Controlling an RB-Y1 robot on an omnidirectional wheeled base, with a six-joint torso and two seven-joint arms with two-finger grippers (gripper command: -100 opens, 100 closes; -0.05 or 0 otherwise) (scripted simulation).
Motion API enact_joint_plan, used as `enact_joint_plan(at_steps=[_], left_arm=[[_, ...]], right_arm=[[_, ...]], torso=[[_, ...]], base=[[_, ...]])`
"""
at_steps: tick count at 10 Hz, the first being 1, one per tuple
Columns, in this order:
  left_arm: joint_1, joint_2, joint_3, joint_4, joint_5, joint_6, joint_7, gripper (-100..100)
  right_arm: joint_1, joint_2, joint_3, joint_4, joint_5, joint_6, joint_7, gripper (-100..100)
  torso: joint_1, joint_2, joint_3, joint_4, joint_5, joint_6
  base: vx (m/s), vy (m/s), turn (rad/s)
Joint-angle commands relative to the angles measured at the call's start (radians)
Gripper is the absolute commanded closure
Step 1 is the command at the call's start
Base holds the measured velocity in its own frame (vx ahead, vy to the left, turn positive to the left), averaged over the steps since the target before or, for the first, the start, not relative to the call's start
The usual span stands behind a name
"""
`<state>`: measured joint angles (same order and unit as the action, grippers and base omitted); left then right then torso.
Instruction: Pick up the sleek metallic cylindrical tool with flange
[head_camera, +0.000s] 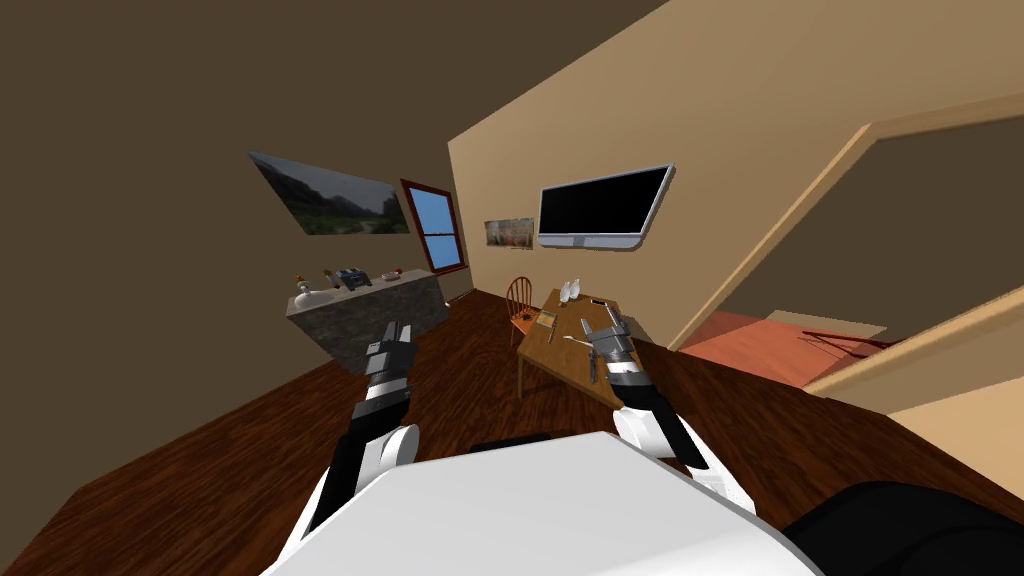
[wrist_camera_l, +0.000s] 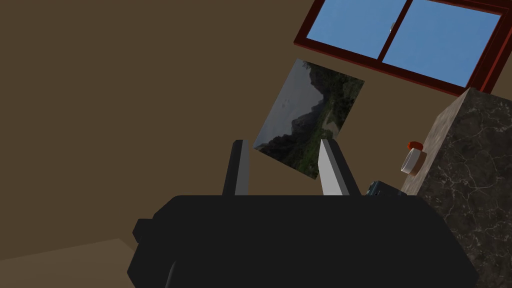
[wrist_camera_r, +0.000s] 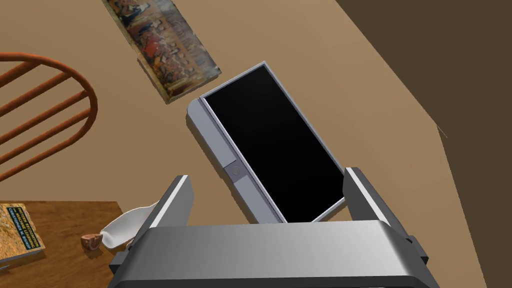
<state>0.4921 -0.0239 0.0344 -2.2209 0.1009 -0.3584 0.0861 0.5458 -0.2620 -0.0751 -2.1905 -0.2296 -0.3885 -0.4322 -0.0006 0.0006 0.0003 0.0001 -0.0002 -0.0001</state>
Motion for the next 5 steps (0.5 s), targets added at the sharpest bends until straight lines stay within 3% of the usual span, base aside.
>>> enact_joint_plan(at_steps=[1, 2, 4, 5], left_arm=[[0.0, 0.0, 0.0, 0.0, 0.0, 0.0, 0.0, 0], [0.0, 0.0, 0.0, 0.0, 0.0, 0.0, 0.0, 0], [0.0, 0.0, 0.0, 0.0, 0.0, 0.0, 0.0, 0], [0.0, 0.0, 0.0, 0.0, 0.0, 0.0, 0.0, 0]], right_arm=[[0.001, -0.008, -0.002, 0.007, -0.02, 0.017, -0.048, -100], [0.005, -0.028, -0.004, 0.038, -0.063, 0.039, -0.078, -100], [0.005, -0.028, -0.004, 0.038, -0.063, 0.039, -0.114, -100], [0.008, -0.049, -0.006, 0.071, -0.108, 0.063, -0.153, -100]], torso=[[0.0, 0.0, 0.0, 0.0, 0.0, 0.0], [0.0, 0.0, 0.0, 0.0, 0.0, 0.0], [0.0, 0.0, 0.0, 0.0, 0.0, 0.0], [0.0, 0.0, 0.0, 0.0, 0.0, 0.0]], base=[[-0.011, -0.005, 0.073], [-0.015, -0.008, 0.11], [-0.008, -0.007, 0.029], [-0.011, -0.005, 0.143]])
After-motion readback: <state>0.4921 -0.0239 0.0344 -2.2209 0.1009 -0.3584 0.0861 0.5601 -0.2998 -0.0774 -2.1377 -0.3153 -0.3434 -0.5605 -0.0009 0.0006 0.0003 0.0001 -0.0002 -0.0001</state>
